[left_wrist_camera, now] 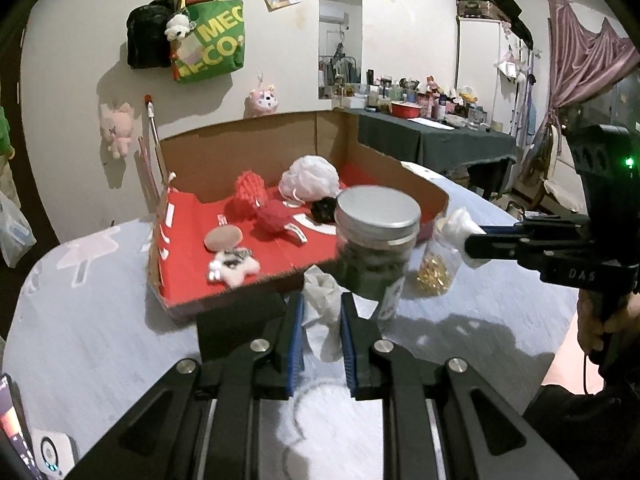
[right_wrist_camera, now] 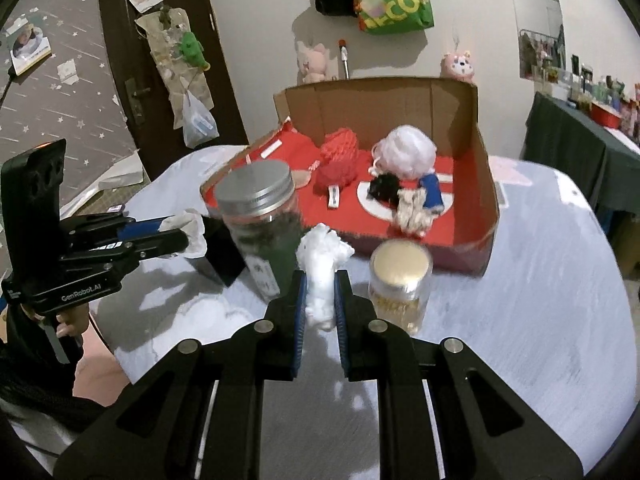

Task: Organize soft objects
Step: 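Lift and carry both white tissues with both tools into the box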

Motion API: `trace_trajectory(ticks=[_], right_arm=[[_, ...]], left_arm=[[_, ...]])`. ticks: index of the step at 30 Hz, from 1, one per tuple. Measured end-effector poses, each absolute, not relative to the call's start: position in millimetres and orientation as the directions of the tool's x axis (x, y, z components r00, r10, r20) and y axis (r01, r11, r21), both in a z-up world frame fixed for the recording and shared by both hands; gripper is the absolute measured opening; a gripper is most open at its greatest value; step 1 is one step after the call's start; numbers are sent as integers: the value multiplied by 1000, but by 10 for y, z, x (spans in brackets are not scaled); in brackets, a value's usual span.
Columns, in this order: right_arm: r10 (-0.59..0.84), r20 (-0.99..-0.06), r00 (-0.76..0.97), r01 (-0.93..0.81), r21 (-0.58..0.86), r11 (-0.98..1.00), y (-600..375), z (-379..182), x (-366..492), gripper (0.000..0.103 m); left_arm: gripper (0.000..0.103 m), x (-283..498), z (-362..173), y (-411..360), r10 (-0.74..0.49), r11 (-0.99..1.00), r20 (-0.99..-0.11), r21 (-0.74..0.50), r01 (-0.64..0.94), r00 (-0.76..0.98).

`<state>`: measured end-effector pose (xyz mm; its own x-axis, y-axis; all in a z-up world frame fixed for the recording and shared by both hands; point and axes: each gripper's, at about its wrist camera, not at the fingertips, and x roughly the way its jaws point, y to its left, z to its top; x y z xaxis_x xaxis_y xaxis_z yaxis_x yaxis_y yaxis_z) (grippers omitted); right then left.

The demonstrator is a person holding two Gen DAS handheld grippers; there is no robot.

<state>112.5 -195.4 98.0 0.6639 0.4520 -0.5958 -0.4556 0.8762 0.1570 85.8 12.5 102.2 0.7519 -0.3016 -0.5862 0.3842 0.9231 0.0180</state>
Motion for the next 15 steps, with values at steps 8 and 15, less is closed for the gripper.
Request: trace_trajectory(ticks=[8, 15], right_arm=[[446, -598, 666, -475, 122, 872, -1952, 1111, 1337, 13], [464, -649, 603, -519, 122, 846, -1908, 1141, 1737, 13]], left_arm=[[18, 1070, 1158, 140, -294, 915, -584, 59, 400, 757], [18, 1436, 1171, 127, -305, 891, -631, 74, 447, 713]])
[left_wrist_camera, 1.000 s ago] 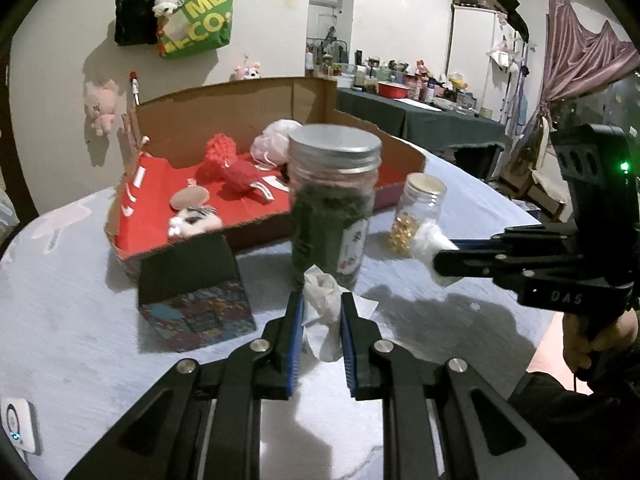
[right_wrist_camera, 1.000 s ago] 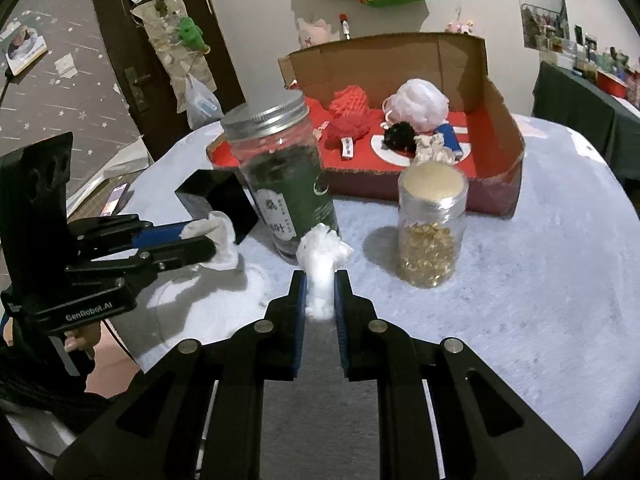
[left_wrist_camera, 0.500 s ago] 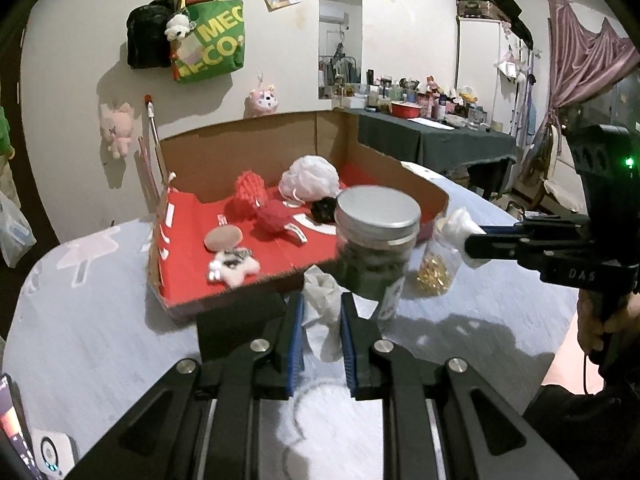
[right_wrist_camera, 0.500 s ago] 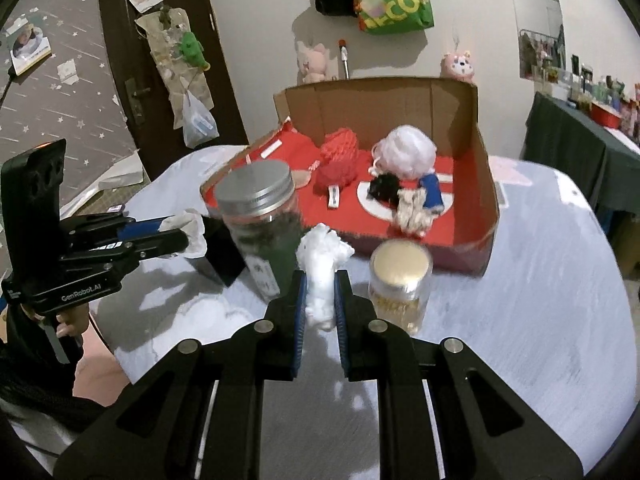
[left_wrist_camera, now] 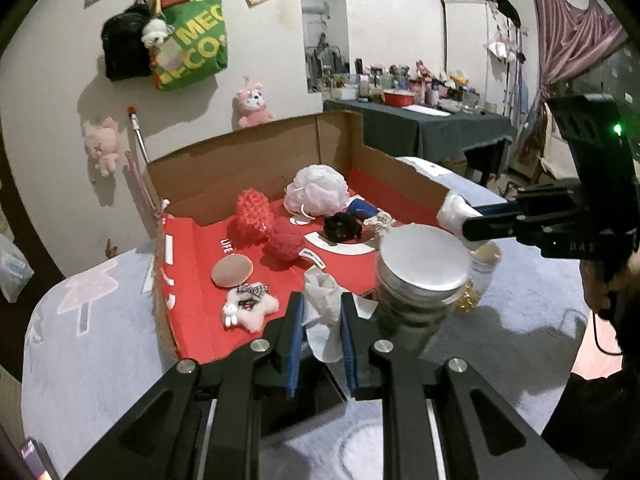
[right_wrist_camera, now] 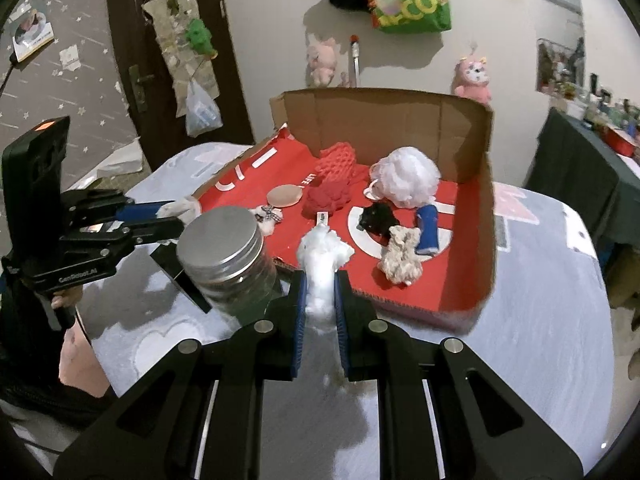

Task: Organize soft objects
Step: 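Lift and carry both white tissues with both tools into the box, then lower both white tissues onto the red liner and open both tools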

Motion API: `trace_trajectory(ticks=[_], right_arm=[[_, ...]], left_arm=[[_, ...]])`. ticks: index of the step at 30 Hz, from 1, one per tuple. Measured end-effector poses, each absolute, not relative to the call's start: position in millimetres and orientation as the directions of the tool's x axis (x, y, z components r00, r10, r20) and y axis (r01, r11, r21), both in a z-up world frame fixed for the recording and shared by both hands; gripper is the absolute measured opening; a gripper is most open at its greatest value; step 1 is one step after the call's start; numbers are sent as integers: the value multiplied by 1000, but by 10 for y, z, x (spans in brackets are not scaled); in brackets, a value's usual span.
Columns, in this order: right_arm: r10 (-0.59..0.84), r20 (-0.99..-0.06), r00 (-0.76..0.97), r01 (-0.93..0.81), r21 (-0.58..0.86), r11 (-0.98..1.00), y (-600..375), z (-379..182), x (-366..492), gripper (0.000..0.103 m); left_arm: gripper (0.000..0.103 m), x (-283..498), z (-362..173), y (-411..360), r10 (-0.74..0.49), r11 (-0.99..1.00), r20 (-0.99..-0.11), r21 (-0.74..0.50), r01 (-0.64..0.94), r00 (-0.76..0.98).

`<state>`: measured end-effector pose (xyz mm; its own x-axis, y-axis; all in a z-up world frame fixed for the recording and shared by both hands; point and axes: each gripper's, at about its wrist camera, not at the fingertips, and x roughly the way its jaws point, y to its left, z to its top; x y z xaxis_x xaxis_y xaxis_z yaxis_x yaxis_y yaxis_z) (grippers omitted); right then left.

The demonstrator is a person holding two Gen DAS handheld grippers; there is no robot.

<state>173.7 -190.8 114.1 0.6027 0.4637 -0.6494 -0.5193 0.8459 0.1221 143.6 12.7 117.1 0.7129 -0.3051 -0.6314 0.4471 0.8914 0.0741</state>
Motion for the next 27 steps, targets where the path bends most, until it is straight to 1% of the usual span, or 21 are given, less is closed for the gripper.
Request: trace_trajectory(ticks=[7, 12, 15, 19, 27], right_arm=[[481, -725, 493, -558, 161, 814, -1790, 1084, 2322, 13], [469, -798, 379, -572, 196, 796, -1633, 879, 2762, 13], [479, -820, 312, -566, 245, 787, -1585, 768, 2950, 13], [490, -837, 243, -550, 297, 780, -1528, 645, 3136, 13], [438, -883, 169, -538, 290, 791, -1413, 471, 3289, 14]], left_arm=[[18, 1977, 1085, 96, -326, 866, -712, 39, 499, 622], [18, 2343, 1007, 57, -343, 857, -759, -11, 515, 553], [18, 2518, 941, 16, -361, 847, -781, -45, 530, 509], [18, 2686, 836, -68, -359, 835, -815, -61, 548, 456], [19, 2910, 630, -167, -317, 835, -874, -72, 546, 369]])
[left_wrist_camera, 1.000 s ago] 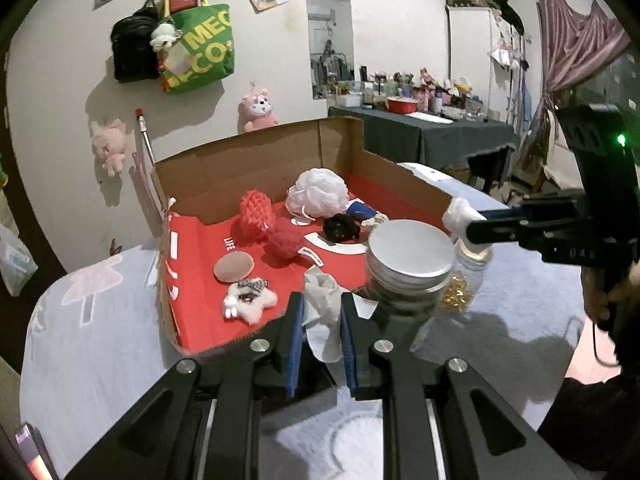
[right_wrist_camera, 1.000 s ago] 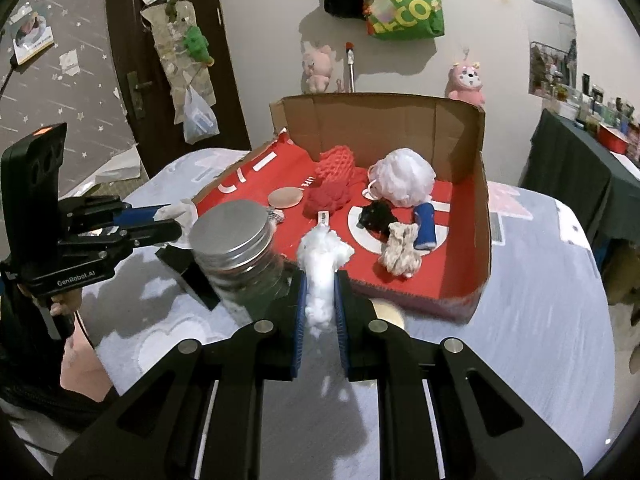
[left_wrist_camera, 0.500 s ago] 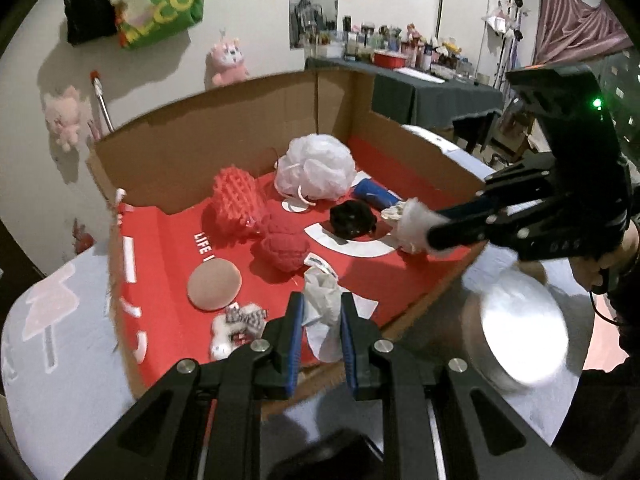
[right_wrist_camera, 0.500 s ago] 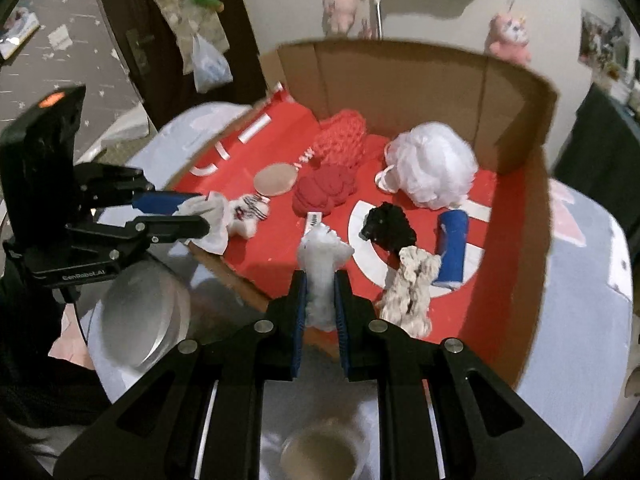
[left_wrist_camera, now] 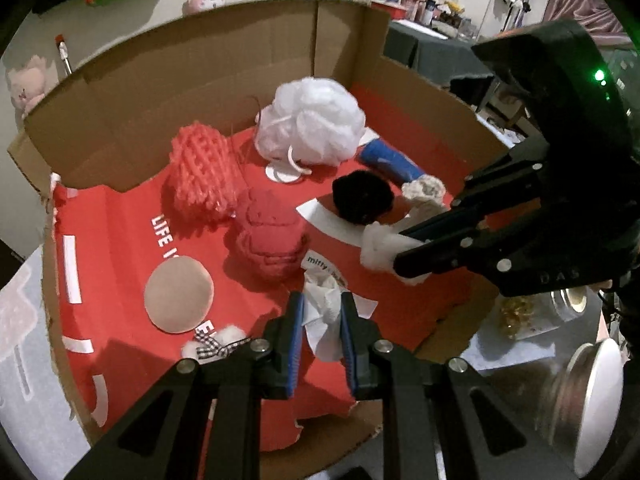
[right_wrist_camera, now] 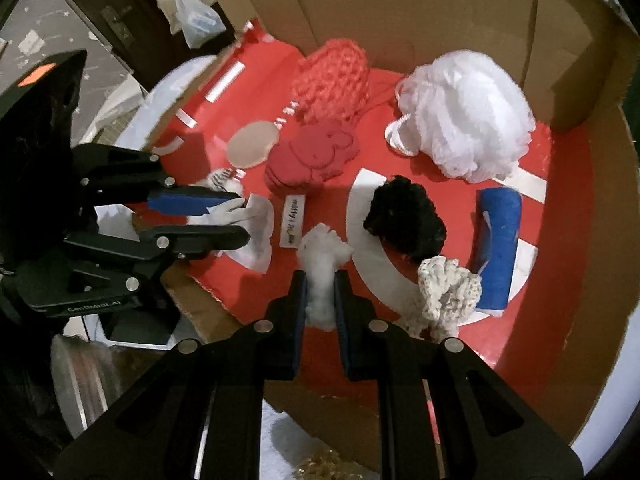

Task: Organize soft objects
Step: 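Lower both white tissues onto the red liner and open both tools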

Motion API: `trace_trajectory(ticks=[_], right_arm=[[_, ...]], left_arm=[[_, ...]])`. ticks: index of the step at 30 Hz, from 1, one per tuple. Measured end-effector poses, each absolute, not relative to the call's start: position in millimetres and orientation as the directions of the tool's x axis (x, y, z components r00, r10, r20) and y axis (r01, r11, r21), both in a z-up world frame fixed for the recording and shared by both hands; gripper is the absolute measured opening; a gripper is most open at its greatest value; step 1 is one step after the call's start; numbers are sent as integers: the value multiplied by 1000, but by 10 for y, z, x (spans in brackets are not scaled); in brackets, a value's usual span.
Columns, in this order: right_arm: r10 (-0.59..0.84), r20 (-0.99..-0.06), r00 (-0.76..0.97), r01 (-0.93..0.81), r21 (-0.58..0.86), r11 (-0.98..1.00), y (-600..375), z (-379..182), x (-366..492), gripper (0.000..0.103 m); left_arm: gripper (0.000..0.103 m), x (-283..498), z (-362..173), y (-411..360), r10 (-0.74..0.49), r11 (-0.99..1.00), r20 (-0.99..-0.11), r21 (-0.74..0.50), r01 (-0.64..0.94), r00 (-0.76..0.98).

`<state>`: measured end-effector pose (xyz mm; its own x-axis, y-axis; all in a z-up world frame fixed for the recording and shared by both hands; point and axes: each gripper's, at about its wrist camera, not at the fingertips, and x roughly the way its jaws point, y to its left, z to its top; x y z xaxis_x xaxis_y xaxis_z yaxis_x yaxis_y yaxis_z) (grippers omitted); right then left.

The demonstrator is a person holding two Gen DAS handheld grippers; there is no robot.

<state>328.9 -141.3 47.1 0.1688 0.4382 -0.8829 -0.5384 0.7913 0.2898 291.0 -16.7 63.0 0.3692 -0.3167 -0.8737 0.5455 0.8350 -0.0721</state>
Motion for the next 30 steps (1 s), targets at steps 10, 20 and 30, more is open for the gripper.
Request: trace_trajectory(ticks=[10, 20, 30], right_arm=[[367, -922, 126, -536, 248, 807, -1323, 374, 3401, 14], [351, -927, 128, -536, 234, 811, -1275, 367, 3404, 16], [330, -930, 163, -526, 201, 827, -1322, 390, 3410, 25]], left_arm=[[19, 2984, 511, -191, -277, 842, -908, -71, 535, 315], [27, 3004, 477, -250, -262, 846, -911, -58, 531, 318], [44, 2946, 547, -217, -264, 852, -898, -46, 521, 351]])
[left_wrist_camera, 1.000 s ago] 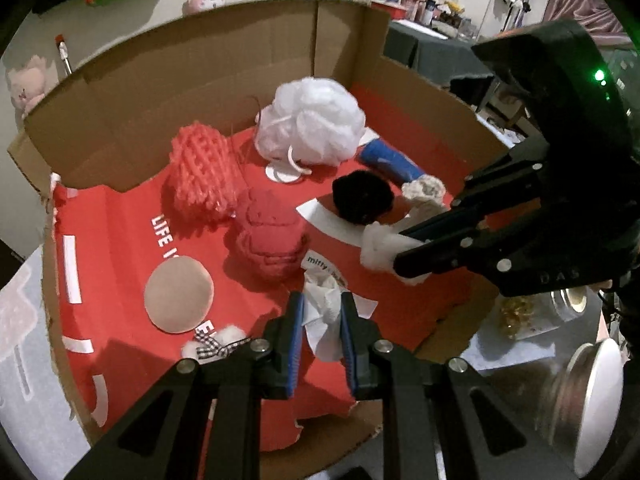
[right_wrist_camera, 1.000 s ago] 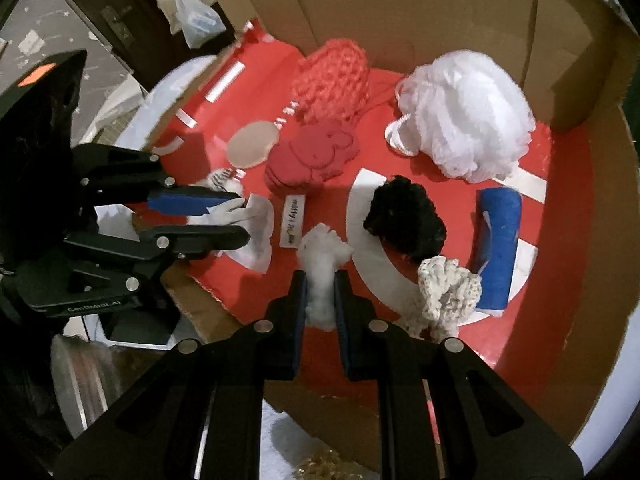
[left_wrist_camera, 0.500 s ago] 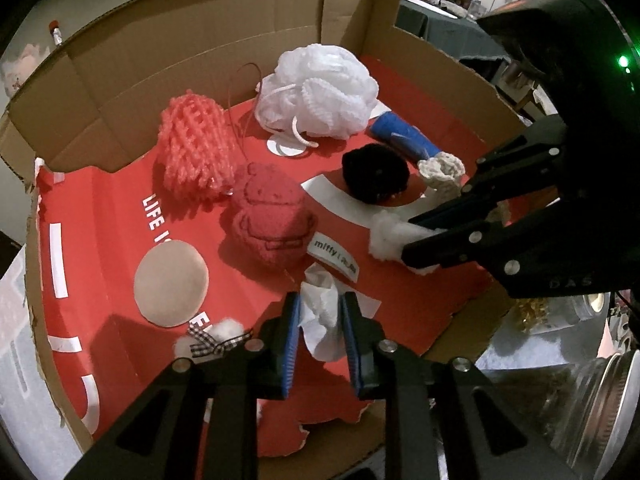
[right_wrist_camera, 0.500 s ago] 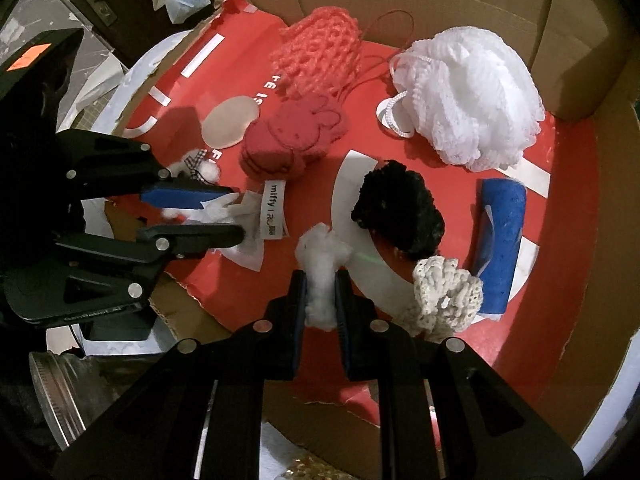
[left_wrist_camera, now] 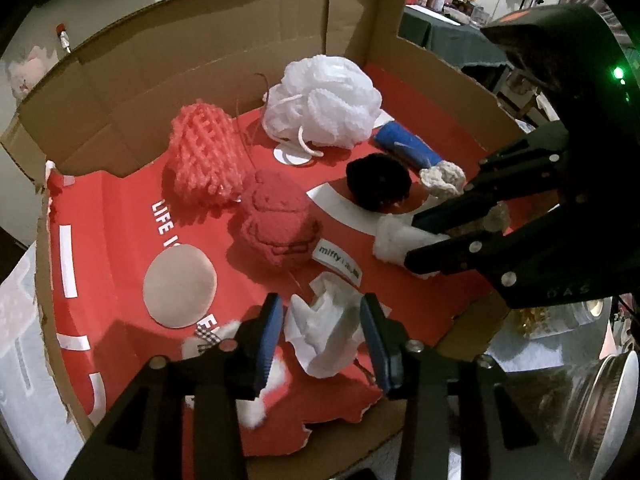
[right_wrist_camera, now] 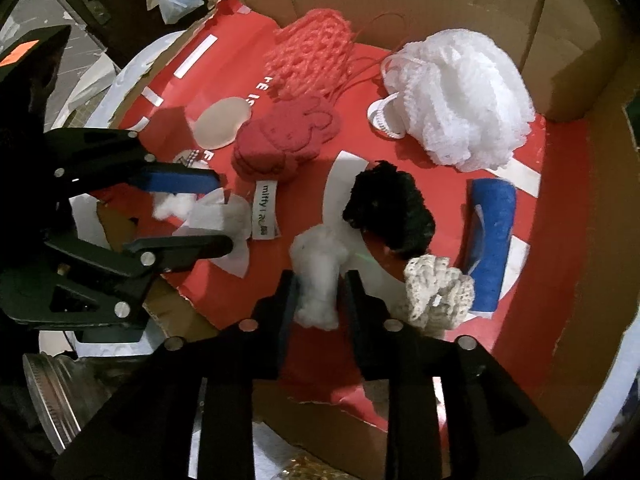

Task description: Organize soft objects

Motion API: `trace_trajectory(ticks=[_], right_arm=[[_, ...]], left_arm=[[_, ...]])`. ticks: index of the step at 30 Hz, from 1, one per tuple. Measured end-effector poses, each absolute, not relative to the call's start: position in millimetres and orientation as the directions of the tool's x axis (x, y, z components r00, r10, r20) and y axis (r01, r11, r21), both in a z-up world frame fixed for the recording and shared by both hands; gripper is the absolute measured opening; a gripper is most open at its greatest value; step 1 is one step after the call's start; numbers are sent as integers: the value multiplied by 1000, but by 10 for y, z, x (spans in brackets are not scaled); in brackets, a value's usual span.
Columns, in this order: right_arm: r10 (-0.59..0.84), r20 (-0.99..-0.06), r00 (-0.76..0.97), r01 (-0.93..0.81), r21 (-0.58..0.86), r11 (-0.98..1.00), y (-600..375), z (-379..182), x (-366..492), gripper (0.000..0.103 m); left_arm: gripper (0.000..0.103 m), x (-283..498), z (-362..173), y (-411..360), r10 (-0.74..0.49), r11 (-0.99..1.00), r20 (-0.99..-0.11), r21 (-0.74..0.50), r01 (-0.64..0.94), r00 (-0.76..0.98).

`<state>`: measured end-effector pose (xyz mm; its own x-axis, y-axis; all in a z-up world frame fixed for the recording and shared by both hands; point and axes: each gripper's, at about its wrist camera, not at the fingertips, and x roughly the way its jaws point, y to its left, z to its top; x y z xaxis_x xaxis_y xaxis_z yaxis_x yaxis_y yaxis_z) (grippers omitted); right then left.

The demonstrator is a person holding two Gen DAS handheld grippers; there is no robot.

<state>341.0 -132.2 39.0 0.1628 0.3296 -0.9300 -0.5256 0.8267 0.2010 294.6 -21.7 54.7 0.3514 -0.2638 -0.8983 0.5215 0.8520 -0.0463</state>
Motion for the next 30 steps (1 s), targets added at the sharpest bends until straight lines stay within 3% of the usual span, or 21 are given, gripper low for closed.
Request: trace_trajectory(ticks=[4, 6, 7, 18, 20, 30], right_arm=[[317, -931, 180, -520, 184, 834, -1343, 411, 3415, 29], [318, -928, 192, -516, 180, 838, -1394, 454, 3403, 50], [323, -923, 211, -515, 176, 839, -1410, 496, 3390, 70], [283, -870, 403, -403, 108, 909, -1669, 1024, 3084, 71], [268, -859, 436, -365, 104, 925, -1701, 1092, 2988, 75], [181, -825, 536, -225, 67, 972, -1819, 999, 2709, 77]], left_arm=[[53, 2908, 607, -159, -261, 863, -891, -44, 503, 371], [56, 2881, 658, -115, -263, 871, -883, -45, 490, 387], [57, 2860, 698, -81, -263, 877, -877, -44, 478, 402], [87, 2585, 1048, 210, -246, 943, -799, -67, 325, 549], [93, 2521, 1088, 245, -229, 953, -781, -59, 296, 581], [98, 2427, 976, 324, -160, 982, -764, -57, 181, 625]])
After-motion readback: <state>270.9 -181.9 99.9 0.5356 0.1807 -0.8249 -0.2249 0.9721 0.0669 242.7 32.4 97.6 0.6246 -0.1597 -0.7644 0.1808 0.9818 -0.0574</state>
